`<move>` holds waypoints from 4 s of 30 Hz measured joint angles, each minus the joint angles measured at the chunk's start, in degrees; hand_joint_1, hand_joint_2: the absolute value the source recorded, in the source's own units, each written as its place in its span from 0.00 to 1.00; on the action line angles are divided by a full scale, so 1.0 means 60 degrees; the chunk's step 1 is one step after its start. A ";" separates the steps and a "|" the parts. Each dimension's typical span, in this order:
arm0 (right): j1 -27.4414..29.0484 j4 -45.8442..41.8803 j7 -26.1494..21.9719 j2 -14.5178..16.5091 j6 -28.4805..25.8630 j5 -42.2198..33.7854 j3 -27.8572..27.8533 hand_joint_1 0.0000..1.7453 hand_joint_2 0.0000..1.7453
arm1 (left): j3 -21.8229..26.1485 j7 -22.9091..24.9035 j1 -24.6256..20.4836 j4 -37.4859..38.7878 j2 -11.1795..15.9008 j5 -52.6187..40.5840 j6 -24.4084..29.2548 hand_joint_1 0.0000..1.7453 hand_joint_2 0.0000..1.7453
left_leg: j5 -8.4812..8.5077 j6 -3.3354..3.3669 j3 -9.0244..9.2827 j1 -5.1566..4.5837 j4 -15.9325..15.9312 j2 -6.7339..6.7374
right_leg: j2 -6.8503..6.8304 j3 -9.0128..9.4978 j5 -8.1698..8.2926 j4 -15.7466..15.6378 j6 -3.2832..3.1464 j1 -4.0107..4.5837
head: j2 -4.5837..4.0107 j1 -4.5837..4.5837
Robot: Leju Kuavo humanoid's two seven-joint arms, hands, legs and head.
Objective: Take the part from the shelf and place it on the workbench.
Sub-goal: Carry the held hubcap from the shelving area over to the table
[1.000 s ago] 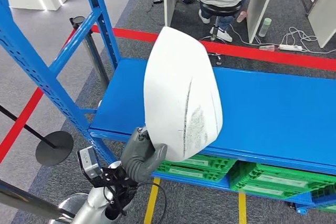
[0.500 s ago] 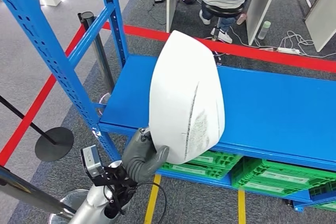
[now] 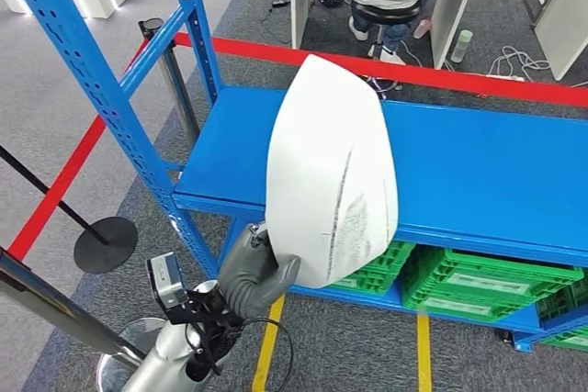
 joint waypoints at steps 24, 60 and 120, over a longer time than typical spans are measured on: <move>-0.0017 0.0002 -0.0033 0.0003 -0.0019 0.0023 0.0004 0.00 1.00 | -0.0053 0.0012 -0.0013 0.0085 -0.0020 -0.0003 -0.0015 1.00 1.00 | 0.0631 0.0336 0.0356 -0.0027 -0.0825 0.0056 | 0.0041 0.0152 -0.0169 0.0688 0.0534 -0.0026 | 0.0000 0.0064; -0.0037 0.0003 -0.0117 -0.0033 0.0017 0.0117 0.0004 0.00 1.00 | -0.0083 0.0019 -0.0037 0.0148 0.0007 0.0058 -0.0099 1.00 1.00 | 0.0505 0.0072 0.0219 -0.0047 -0.0616 0.0060 | 0.0003 0.0304 -0.0212 -0.0201 -0.0010 0.0067 | -0.0003 0.0068; 0.0030 0.0019 -0.0872 -0.0138 -0.0273 0.0515 0.0336 0.00 1.00 | -0.0217 -0.0658 0.0413 -0.0093 0.0091 -0.0128 -0.0087 1.00 1.00 | -0.0085 0.0209 0.0954 -0.0072 -0.0609 0.0032 | 0.0072 -0.0359 0.0030 0.0267 0.0228 -0.0006 | 0.0000 0.0116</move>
